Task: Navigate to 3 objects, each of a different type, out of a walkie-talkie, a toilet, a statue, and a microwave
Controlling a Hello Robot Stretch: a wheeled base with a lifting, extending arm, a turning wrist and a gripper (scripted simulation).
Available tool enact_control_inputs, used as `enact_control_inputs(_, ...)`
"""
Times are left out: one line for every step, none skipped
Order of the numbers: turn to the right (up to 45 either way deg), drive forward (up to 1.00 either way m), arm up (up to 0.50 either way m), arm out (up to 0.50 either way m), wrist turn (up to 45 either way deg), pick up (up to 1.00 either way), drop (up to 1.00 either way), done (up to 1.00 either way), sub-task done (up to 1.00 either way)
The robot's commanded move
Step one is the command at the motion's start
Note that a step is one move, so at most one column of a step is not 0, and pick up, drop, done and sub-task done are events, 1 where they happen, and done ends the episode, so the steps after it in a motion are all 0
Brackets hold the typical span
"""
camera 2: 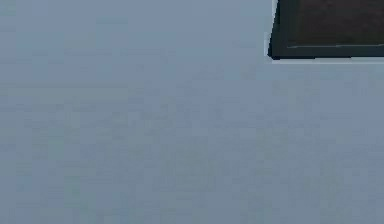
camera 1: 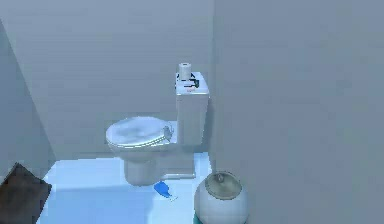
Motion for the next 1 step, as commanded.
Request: enact_control_inputs(-18.0,0.0,0.0,0.0,0.0,0.0,0.0,0.0,0.0)
